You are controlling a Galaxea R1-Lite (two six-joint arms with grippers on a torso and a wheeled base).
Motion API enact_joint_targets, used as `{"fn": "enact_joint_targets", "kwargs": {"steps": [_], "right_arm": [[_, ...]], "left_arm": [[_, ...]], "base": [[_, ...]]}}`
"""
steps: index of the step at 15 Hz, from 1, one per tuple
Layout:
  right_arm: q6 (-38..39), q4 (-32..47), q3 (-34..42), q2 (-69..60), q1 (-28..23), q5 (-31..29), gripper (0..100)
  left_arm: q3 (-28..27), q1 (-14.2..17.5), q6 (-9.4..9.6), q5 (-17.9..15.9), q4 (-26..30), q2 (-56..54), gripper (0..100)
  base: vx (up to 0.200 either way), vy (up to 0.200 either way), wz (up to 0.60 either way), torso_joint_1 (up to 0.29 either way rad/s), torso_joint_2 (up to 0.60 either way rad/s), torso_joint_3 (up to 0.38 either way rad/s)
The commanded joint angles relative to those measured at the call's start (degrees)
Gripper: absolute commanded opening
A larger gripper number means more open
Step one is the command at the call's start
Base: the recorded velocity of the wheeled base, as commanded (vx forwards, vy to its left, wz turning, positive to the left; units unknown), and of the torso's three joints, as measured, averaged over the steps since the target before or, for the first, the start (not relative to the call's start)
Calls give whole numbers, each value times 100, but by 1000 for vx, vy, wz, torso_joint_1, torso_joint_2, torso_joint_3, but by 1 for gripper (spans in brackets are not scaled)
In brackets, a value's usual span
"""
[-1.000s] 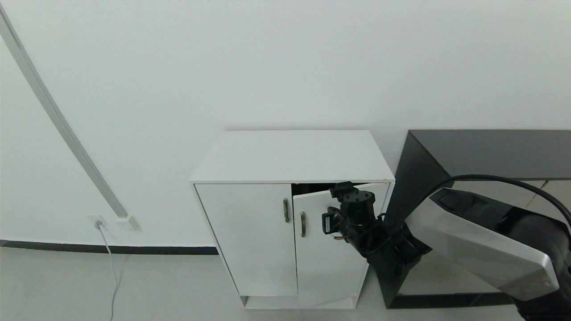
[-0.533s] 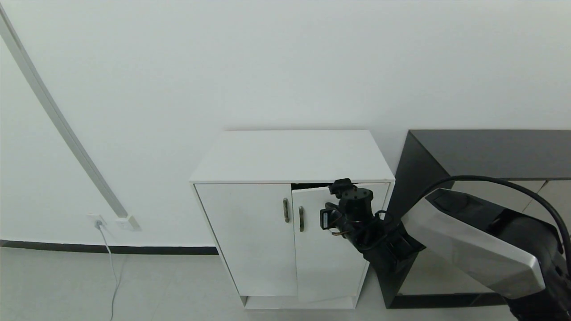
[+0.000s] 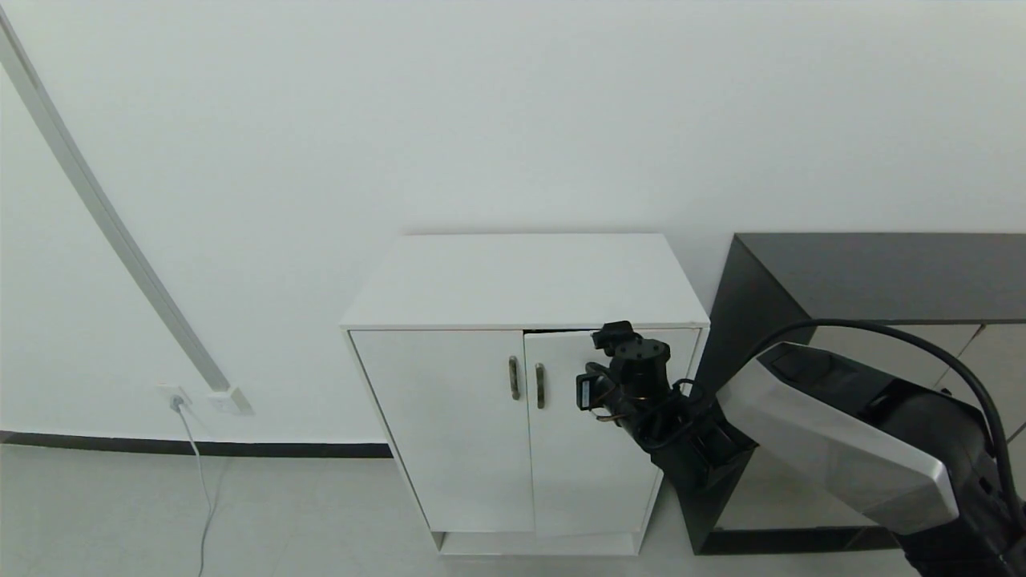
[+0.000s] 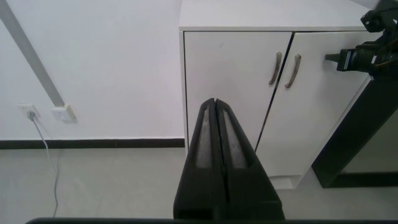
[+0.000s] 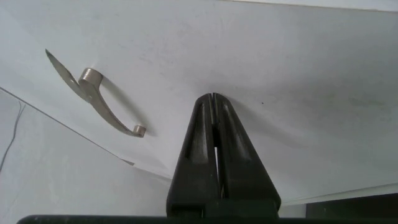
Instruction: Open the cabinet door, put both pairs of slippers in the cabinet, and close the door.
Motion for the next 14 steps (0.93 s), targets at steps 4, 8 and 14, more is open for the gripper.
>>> {"fn": "enact_joint_targets", "kwargs": {"steps": [4, 8, 14], "right_arm": [[2, -3, -37, 34, 2, -2, 0], [2, -90, -72, 104, 2, -2, 0], [2, -345, 525, -203, 20, 16, 0]], "left_arm": [[1, 1, 0, 4, -1, -1, 0], [1, 1, 0, 4, -1, -1, 0], [1, 1, 0, 4, -1, -1, 0]], "base": [[0, 0, 0, 0, 0, 0], [0, 0, 0, 0, 0, 0], [0, 0, 0, 0, 0, 0]]}}
